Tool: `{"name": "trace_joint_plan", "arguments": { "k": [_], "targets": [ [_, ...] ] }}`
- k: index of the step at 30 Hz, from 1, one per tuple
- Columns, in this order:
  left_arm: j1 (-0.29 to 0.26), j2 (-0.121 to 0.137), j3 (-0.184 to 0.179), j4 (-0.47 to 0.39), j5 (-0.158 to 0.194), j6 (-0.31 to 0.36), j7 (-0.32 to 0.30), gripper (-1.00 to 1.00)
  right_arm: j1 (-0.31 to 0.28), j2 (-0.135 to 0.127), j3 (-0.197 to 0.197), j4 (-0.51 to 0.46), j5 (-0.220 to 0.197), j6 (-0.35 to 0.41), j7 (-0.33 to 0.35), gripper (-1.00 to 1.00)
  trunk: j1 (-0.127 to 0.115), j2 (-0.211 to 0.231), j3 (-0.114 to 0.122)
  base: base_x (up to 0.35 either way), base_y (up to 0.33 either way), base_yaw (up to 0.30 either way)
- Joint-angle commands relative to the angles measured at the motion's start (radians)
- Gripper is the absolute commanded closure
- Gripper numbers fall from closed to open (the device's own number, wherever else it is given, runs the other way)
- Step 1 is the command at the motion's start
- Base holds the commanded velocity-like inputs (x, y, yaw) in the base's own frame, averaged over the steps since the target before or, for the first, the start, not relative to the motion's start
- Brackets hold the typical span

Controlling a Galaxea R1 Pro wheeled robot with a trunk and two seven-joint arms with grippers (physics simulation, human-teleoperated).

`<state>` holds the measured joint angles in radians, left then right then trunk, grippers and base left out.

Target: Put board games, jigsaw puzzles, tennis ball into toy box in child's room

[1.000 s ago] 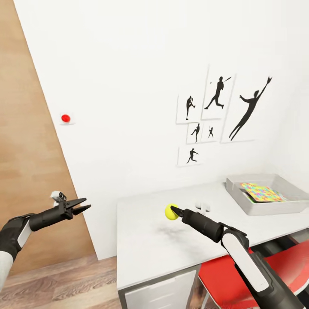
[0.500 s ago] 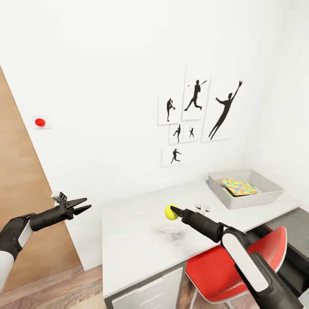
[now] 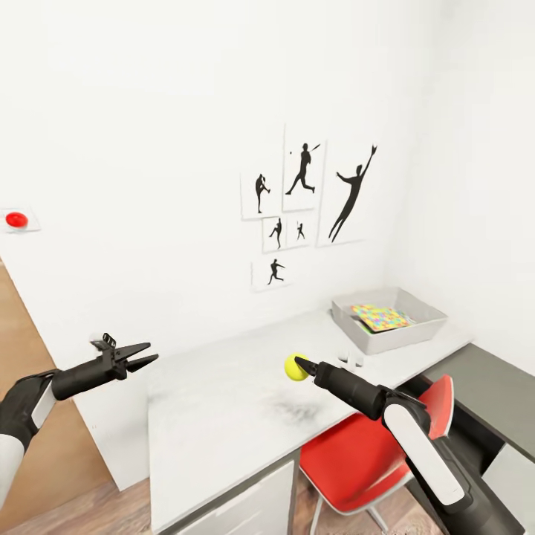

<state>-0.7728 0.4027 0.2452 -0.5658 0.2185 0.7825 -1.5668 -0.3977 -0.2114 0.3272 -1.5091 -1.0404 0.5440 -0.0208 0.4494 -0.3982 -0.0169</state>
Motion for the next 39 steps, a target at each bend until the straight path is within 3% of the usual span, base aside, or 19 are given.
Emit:
{"name": "trace_joint_plan", "arguments": {
  "k": [1, 14, 31, 39],
  "targets": [
    [0.000, 0.000, 0.000, 0.000, -0.001, 0.011, -0.004, -1.00, -0.001, 0.000, 0.001, 0.000, -0.004, 0.002, -0.002, 1.00, 0.001, -0.002, -0.001, 0.000, 0.000, -0.251],
    [0.000, 0.002, 0.000, 0.000, -0.001, 0.011, -0.004, -1.00, -0.001, -0.001, 0.001, -0.001, -0.004, 0.000, -0.002, 1.00, 0.001, -0.002, 0.010, 0.000, 0.000, -0.243],
    [0.000, 0.006, 0.000, 0.000, 0.002, 0.009, -0.004, -1.00, -0.001, 0.000, 0.004, -0.001, -0.004, -0.001, -0.001, 1.00, 0.001, -0.002, 0.018, 0.000, -0.001, -0.084],
    [0.000, 0.006, 0.001, 0.000, 0.001, 0.010, -0.004, -1.00, -0.001, 0.001, 0.004, 0.001, -0.004, -0.001, -0.001, 1.00, 0.001, -0.002, 0.026, 0.000, -0.207, -0.197]
  ]
}}
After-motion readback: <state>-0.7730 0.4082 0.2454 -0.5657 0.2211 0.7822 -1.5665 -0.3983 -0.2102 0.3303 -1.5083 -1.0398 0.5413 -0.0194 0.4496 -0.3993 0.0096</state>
